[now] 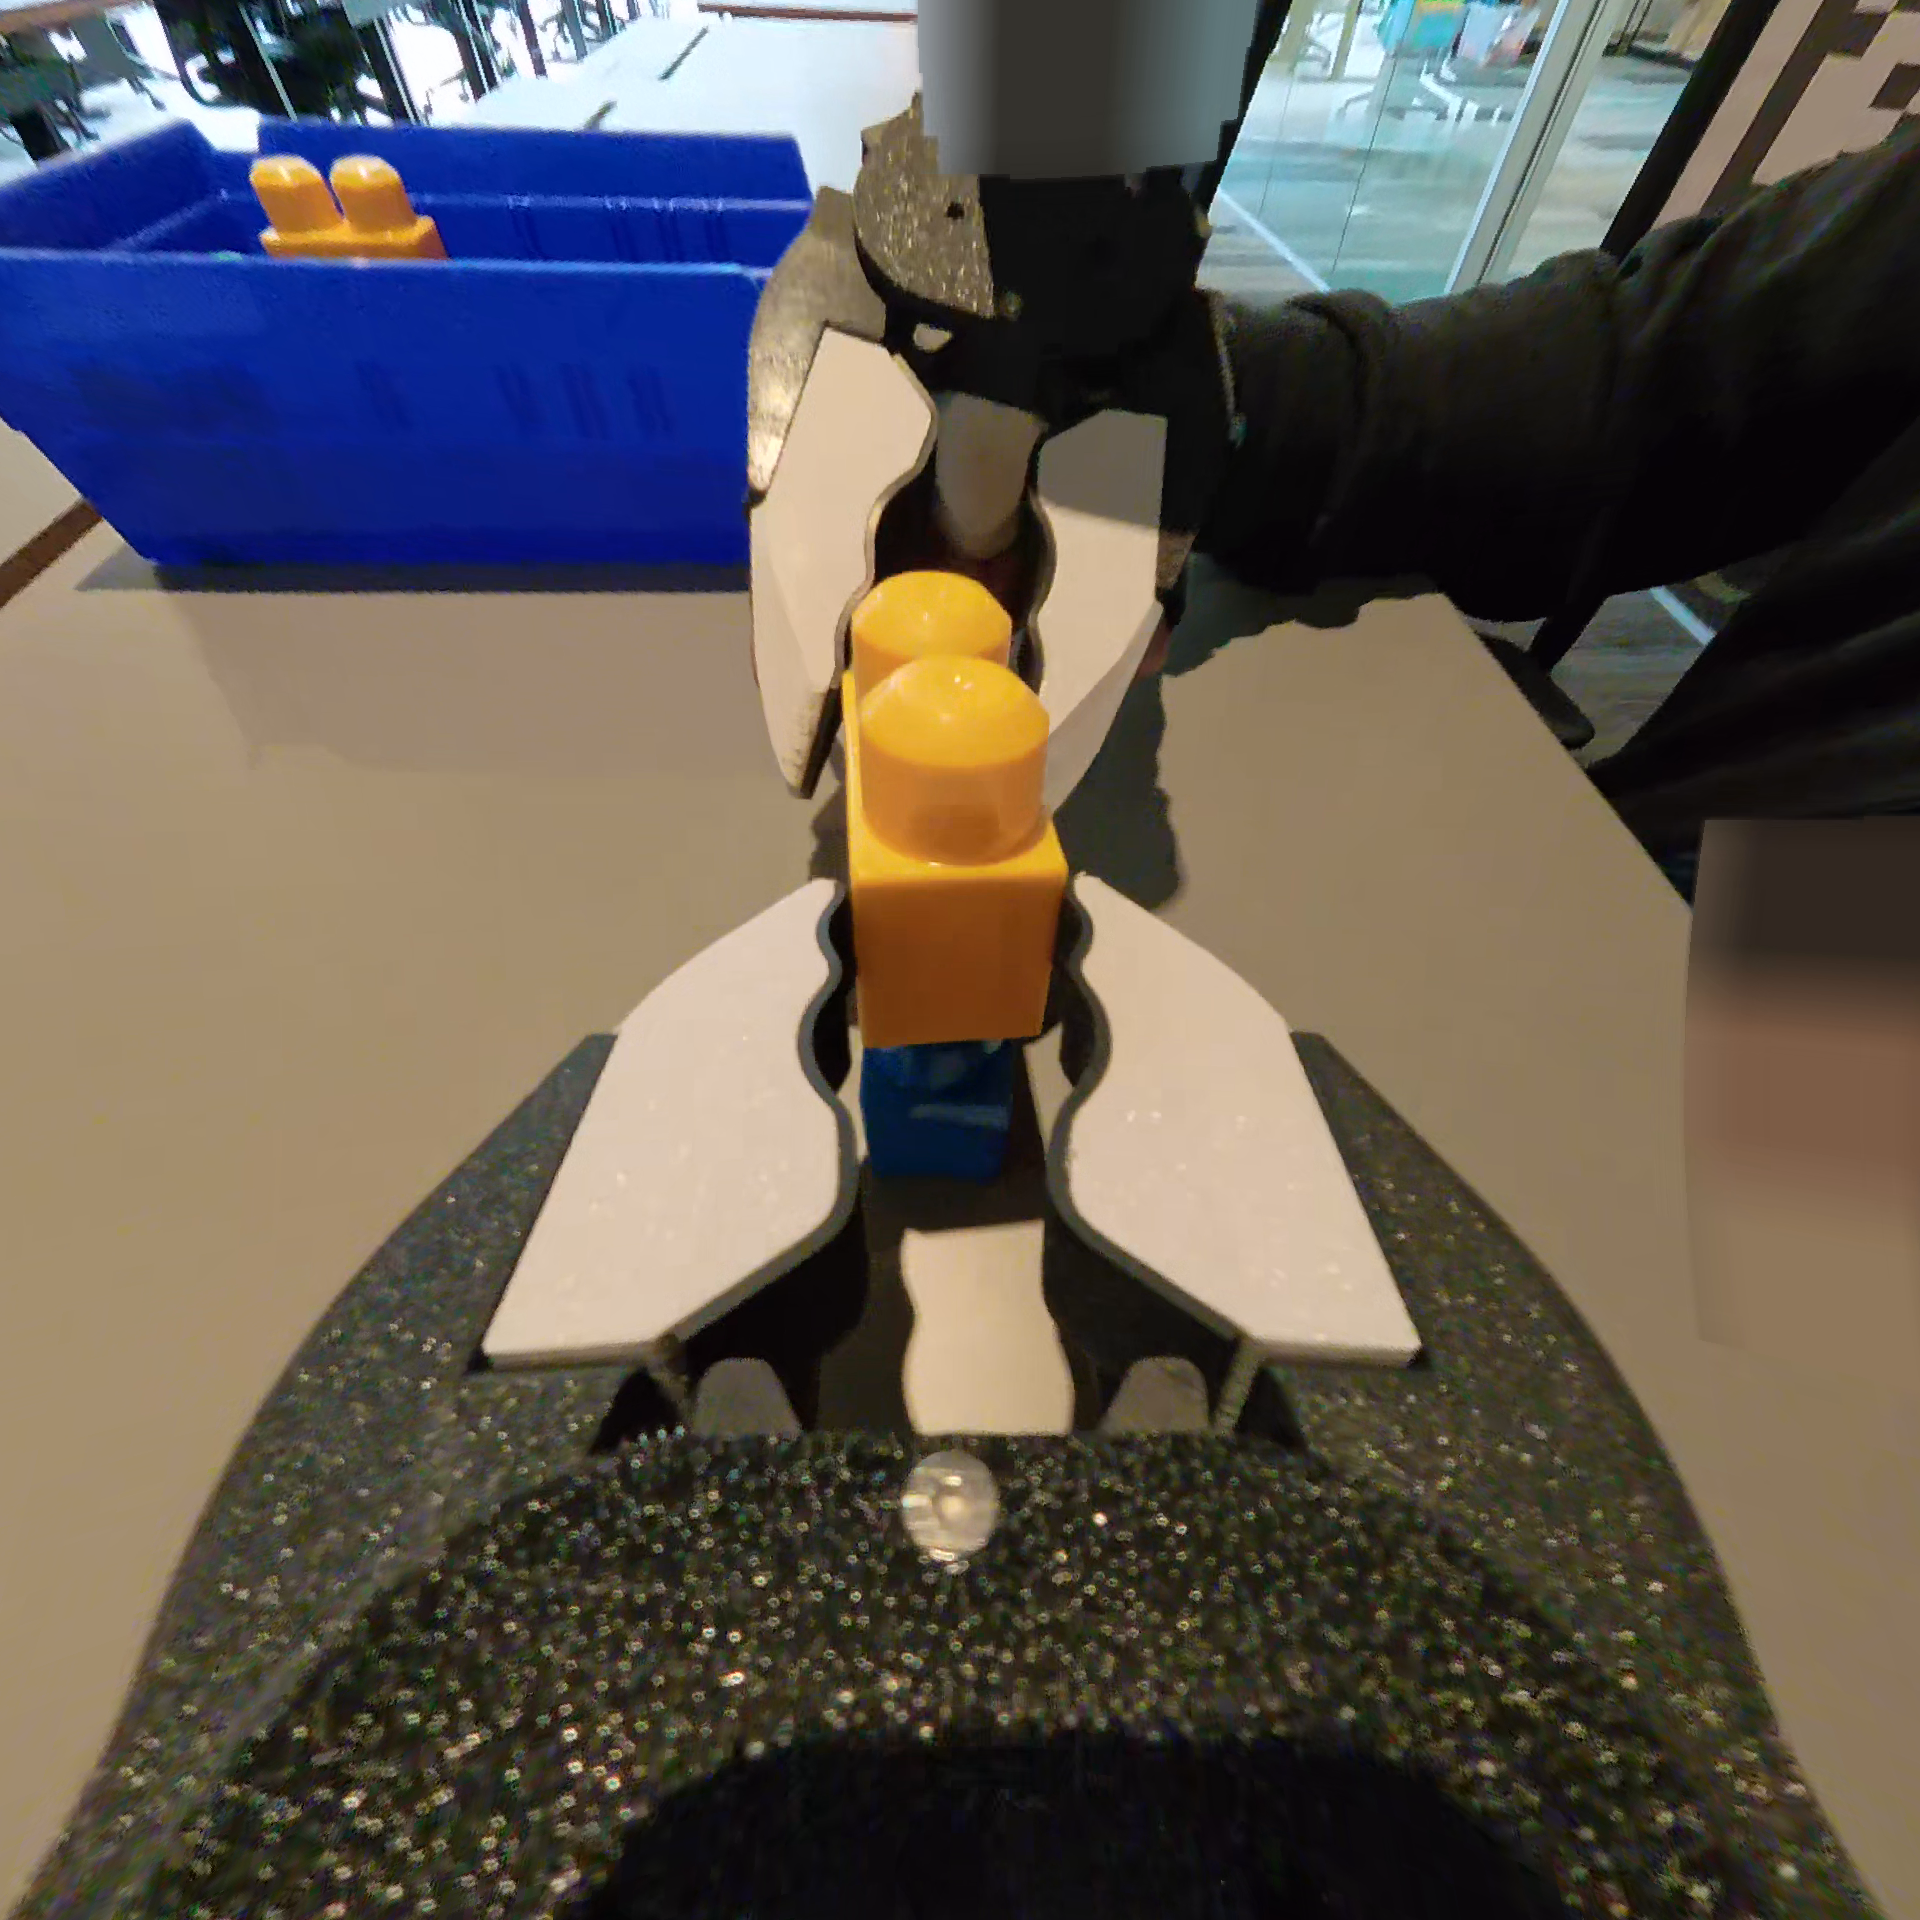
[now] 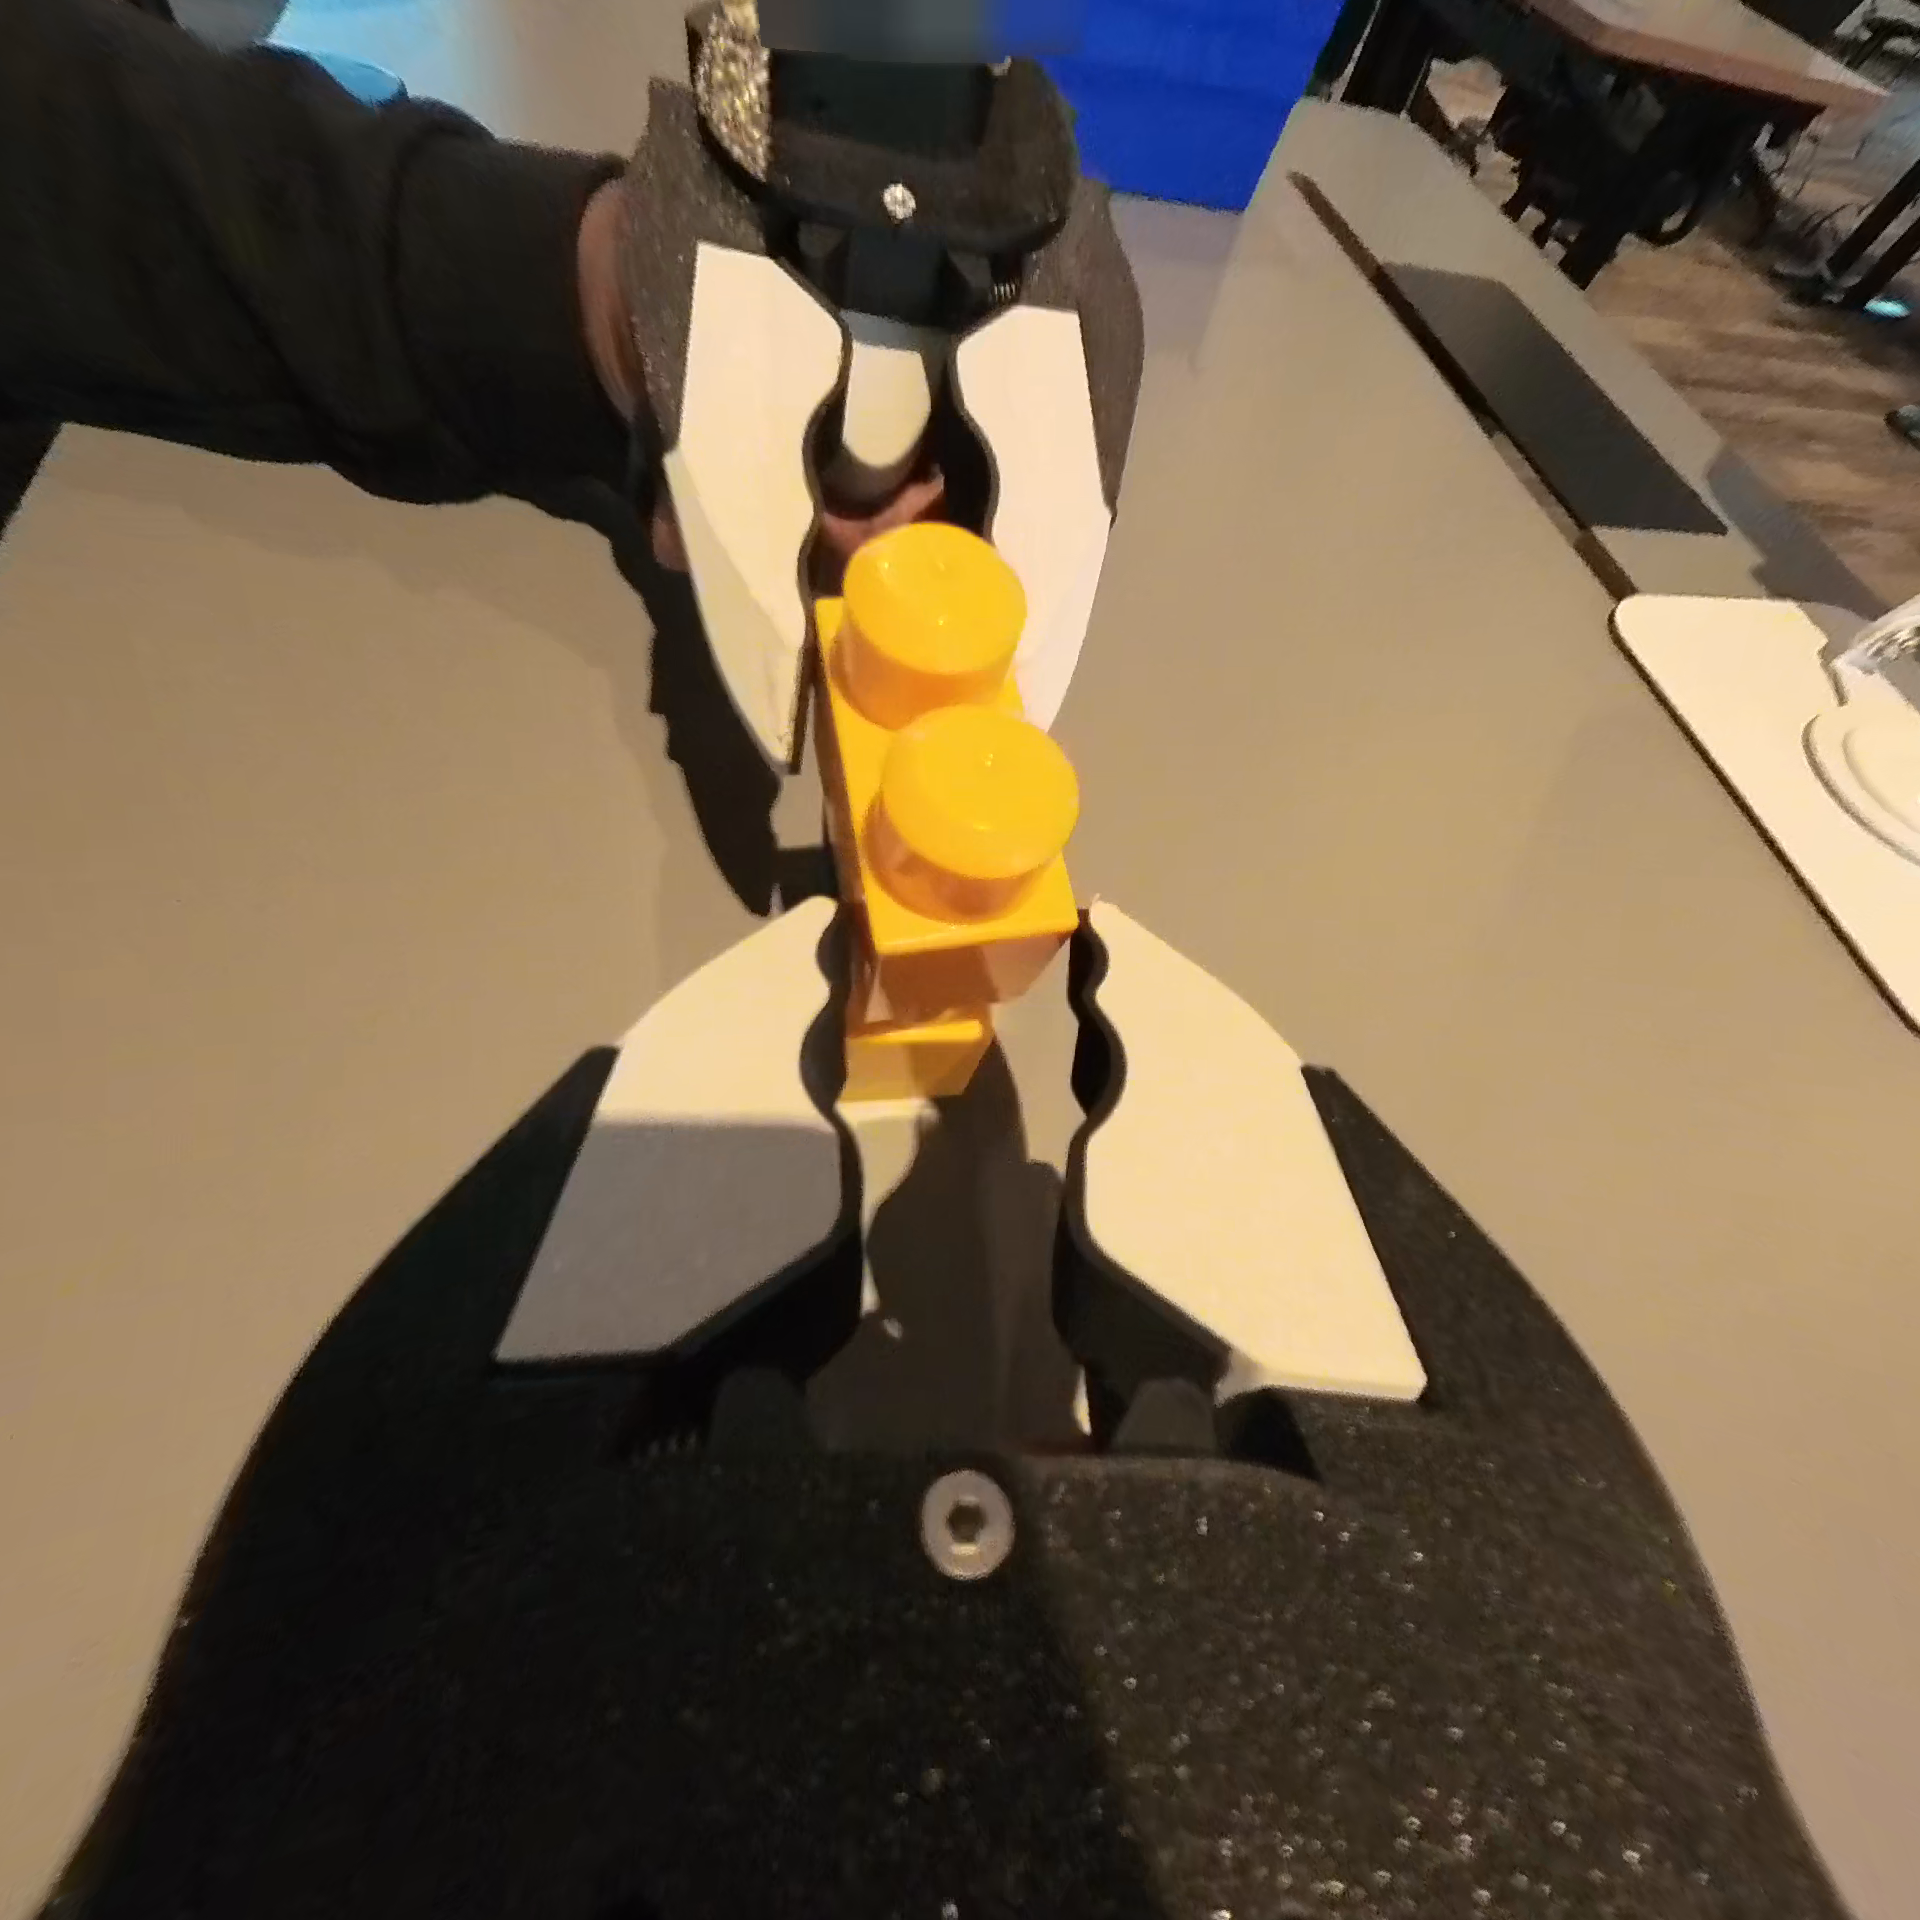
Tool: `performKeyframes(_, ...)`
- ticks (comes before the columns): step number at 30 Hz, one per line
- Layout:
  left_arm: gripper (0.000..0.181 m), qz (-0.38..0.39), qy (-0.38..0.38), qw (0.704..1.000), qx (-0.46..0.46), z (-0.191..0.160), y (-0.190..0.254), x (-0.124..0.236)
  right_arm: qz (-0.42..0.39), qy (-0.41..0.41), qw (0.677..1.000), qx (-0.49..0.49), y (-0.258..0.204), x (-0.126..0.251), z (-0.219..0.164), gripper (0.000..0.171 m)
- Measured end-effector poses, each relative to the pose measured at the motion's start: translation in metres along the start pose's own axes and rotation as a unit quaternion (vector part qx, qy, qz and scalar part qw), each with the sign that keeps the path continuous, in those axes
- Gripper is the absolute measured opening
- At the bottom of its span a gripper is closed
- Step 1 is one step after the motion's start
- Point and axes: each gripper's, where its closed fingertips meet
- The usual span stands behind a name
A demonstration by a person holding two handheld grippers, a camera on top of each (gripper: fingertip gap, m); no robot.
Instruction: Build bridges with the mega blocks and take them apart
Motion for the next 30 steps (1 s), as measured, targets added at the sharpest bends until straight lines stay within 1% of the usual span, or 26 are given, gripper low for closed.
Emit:
performKeyframes(3,0.036,0.001,-0.021,1.000,0.005,-0.010,-0.002,-0.003,0.001,-0.017,1.000,-0.008,0.001,-0.005,-0.008,0.040)
performKeyframes(20,0.036,-0.011,-0.033,0.999,0.026,-0.016,-0.004,-0.002,0.024,-0.016,0.998,-0.065,0.000,-0.007,-0.011,0.038)
performKeyframes(27,0.036,-0.008,-0.057,0.998,-0.005,-0.022,-0.005,-0.003,0.023,-0.033,0.997,-0.071,-0.001,-0.009,-0.014,0.037)
performKeyframes(30,0.036,-0.016,-0.062,0.998,0.005,-0.024,-0.006,-0.004,0.031,-0.035,0.995,-0.091,-0.001,-0.010,-0.017,0.036)
Point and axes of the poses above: each gripper's, where its closed fingertips meet, x back along the fingers, z out of its top, y = z × x across the jaws
